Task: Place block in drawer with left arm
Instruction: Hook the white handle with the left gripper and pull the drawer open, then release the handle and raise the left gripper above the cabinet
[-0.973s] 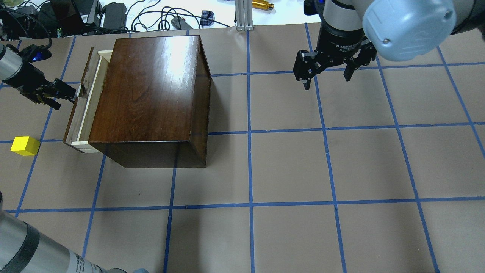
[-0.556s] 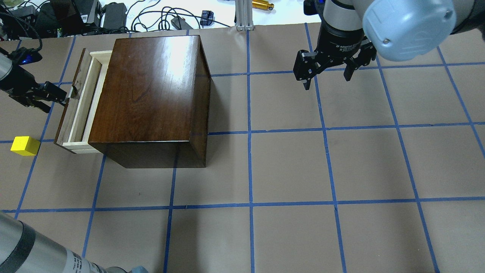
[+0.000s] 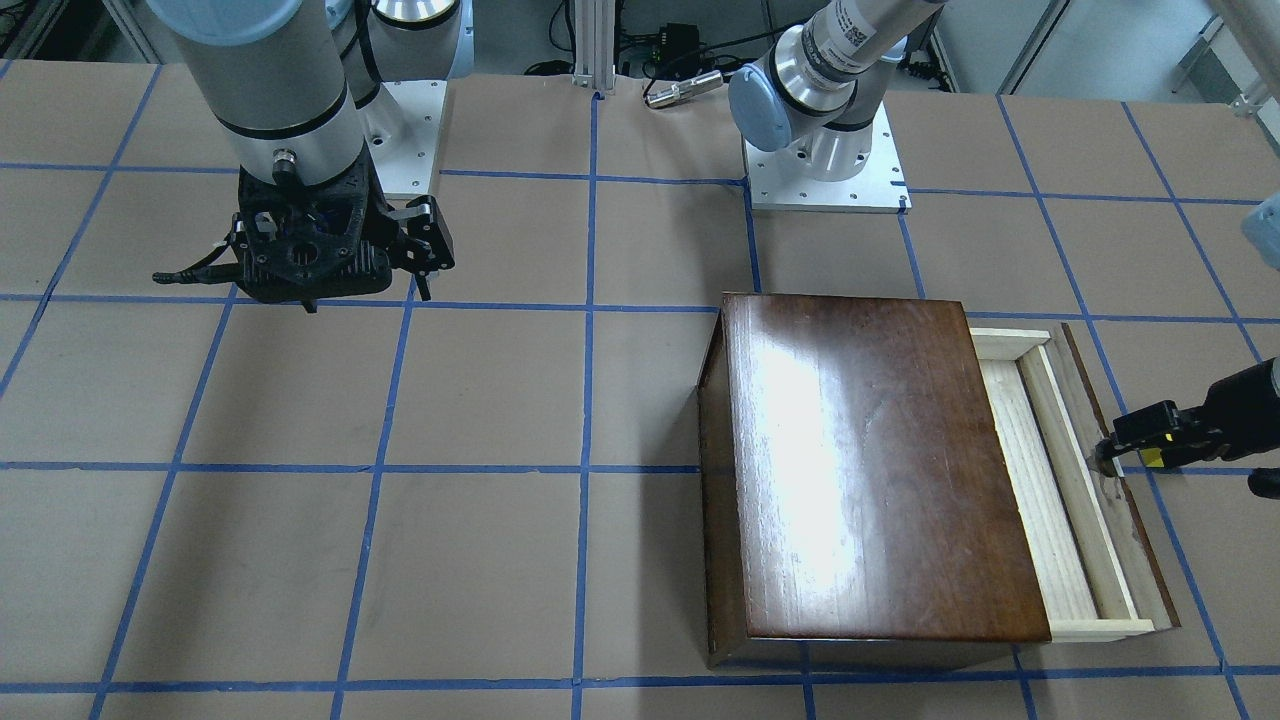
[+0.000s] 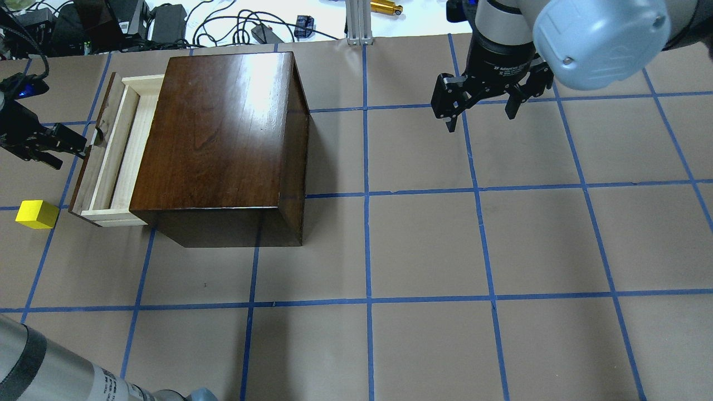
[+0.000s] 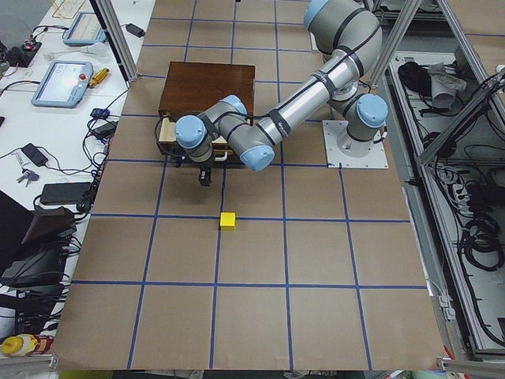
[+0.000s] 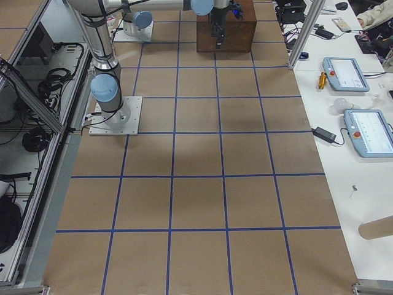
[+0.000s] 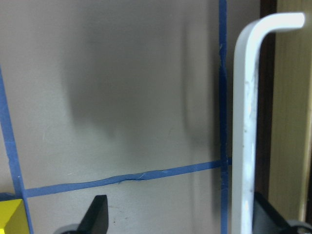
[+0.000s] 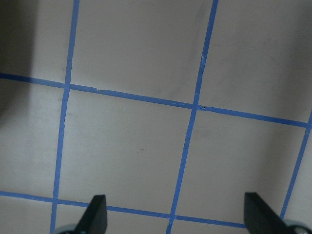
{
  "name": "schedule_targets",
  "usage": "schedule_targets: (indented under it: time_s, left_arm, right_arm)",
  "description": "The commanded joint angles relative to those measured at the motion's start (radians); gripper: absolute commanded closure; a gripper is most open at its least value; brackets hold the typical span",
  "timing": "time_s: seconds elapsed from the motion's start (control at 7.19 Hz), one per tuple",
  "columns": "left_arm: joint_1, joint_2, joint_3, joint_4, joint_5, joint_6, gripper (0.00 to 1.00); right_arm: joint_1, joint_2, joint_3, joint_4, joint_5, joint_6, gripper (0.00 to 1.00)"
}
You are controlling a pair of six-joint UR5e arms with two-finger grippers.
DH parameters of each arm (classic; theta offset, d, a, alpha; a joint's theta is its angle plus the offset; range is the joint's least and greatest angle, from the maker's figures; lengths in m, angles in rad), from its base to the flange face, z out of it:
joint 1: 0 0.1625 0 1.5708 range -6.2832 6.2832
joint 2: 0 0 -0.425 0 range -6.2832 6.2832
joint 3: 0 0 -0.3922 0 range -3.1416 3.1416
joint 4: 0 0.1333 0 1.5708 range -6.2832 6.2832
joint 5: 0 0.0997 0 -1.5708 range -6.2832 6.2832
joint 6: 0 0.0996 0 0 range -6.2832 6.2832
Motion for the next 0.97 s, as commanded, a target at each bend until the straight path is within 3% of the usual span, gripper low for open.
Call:
schedule_targets:
  time_s: [0.0,0.56,0.83]
  left_arm:
    - [-0.002,0.031,0.005,-0.004,0.002,-0.006,0.0]
    - [-0.011,0.144,-0.004,-0.034,0.077,-0.046,0.0]
    - [-0.017,0.288,0.025,-0.195,0.078,-0.067,0.0]
  right_arm:
    - [0.0,0.0,0.0,0.0,0.0,0.001,0.0]
    - [0.0,0.0,0.0,0.0,0.0,0.001,0.0]
    - [0.0,0.0,0.0,0.0,0.0,-0.001,0.0]
